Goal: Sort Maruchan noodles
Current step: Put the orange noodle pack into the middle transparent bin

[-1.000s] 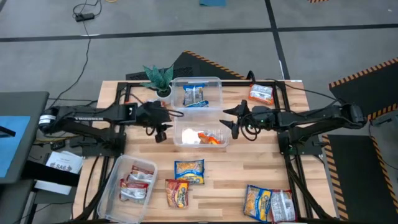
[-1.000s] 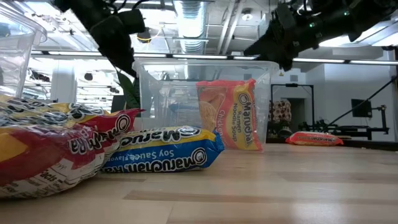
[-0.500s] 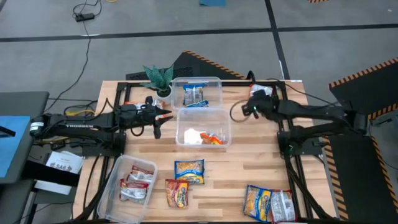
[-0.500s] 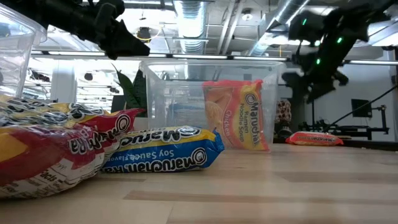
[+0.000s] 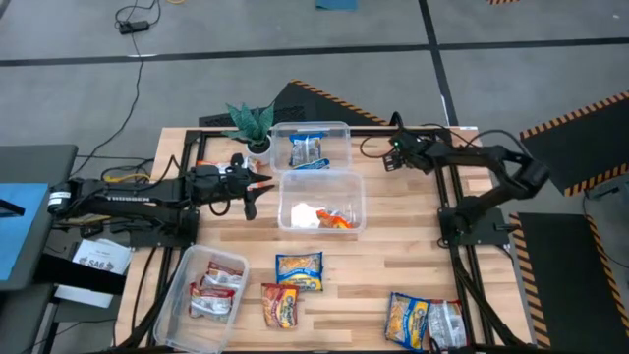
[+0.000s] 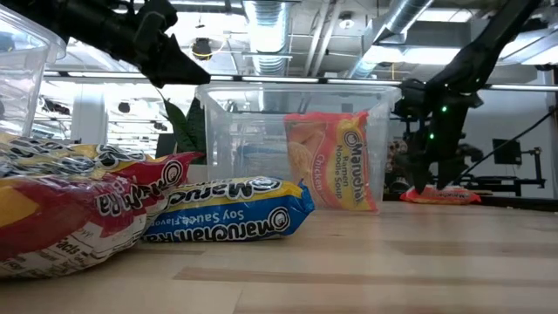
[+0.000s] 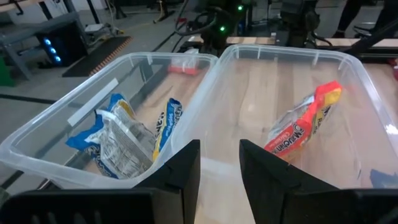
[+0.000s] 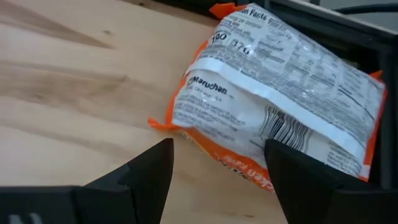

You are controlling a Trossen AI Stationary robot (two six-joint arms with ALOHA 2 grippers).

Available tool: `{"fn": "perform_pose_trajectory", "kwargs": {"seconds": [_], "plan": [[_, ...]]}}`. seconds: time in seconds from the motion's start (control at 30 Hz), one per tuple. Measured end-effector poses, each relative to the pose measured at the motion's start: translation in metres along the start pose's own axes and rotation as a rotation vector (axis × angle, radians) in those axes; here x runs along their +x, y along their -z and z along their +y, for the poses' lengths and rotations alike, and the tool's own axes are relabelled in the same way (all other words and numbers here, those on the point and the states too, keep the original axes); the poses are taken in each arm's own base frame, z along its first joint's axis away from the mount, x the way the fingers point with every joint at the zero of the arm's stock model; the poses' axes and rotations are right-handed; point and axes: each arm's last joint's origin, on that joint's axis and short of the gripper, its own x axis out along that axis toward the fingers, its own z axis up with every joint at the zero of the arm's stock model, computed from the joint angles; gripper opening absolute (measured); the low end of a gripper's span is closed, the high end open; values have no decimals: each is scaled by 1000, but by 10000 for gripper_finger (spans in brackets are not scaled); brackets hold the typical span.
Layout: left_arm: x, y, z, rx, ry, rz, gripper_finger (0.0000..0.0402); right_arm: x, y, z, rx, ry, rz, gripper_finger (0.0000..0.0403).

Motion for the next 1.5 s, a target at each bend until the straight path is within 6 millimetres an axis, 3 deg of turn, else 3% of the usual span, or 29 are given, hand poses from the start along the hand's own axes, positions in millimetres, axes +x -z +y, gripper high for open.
{"fn": "perform_pose_trajectory", "kwargs": {"seconds": [0.27,0.37,0.47,0.63,0.77,0.97,1.17,1.33,1.5], "plan": [[0,0,0,5,0,3,101,6,3,1,-63,93,-15,274],[0,0,0,5,0,3,101,6,4,1,-75,111,-7,254],[0,0,0,5,0,3,101,6,6,-1,-89,142,6,194],[0,0,0,0,0,4,101,7,8,0,-122,181,5,31],[0,1,0,6,1,16,101,-3,13,8,-174,161,-5,14],[0,2,0,9,1,20,101,-45,23,16,-213,91,-61,6],[0,2,0,9,1,20,101,-109,25,10,-177,44,-204,6],[0,2,0,9,1,19,101,-163,20,12,-125,-202,-402,5],[0,2,0,9,1,19,101,-207,23,27,-152,-515,-604,5]]}}
